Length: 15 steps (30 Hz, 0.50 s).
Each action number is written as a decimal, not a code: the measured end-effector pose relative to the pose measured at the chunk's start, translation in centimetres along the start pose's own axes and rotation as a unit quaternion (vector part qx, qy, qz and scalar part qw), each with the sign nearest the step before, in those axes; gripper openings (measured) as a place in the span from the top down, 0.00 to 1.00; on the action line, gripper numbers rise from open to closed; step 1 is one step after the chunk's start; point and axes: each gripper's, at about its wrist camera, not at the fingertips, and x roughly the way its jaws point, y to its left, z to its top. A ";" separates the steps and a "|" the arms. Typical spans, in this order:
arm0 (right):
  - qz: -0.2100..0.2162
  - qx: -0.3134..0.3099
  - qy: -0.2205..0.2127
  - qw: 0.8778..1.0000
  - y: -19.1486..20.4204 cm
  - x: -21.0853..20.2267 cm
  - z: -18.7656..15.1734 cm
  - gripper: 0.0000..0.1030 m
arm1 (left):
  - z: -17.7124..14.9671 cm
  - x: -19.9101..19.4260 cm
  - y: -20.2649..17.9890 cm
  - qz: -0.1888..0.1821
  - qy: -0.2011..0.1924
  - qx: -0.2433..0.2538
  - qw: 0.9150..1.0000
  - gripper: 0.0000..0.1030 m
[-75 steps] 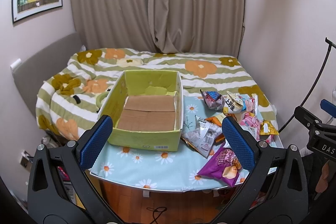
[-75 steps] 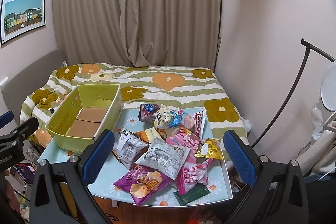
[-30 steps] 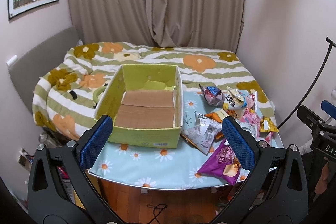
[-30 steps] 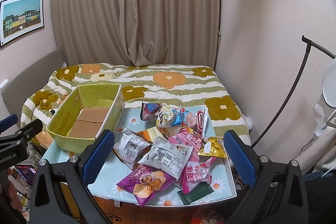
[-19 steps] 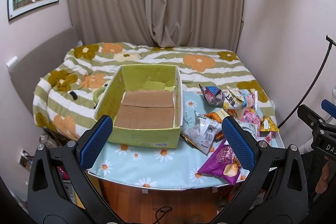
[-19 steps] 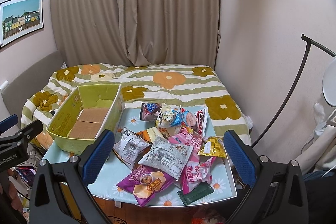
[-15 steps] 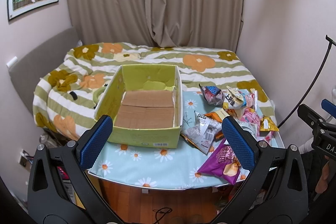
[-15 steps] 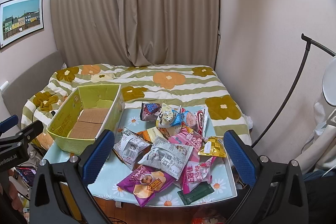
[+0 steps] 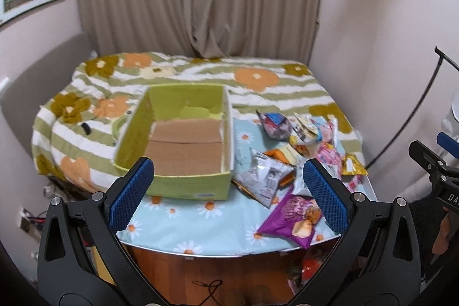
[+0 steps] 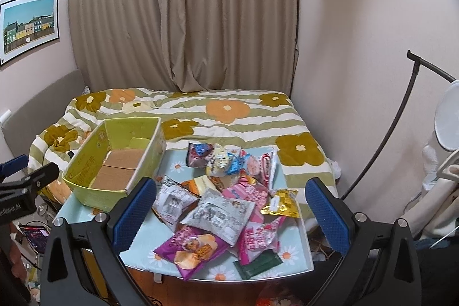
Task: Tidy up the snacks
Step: 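Grasp the purple chip bag with the left tool while the right tool grasps a pink candy bag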
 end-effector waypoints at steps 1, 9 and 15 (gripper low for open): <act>-0.005 -0.002 0.004 1.000 -0.4 0.2 -0.2 0.00 | -0.1 0.6 -0.2 -0.010 0.009 0.003 1.000 0.00; -0.025 0.006 0.060 0.998 -3.5 3.1 -3.9 0.00 | -3.6 6.6 -3.7 -0.083 0.077 0.048 0.992 0.00; -0.011 0.021 0.104 0.994 -6.8 6.5 -7.2 0.00 | -6.8 10.8 -7.6 -0.103 0.123 0.071 0.984 0.00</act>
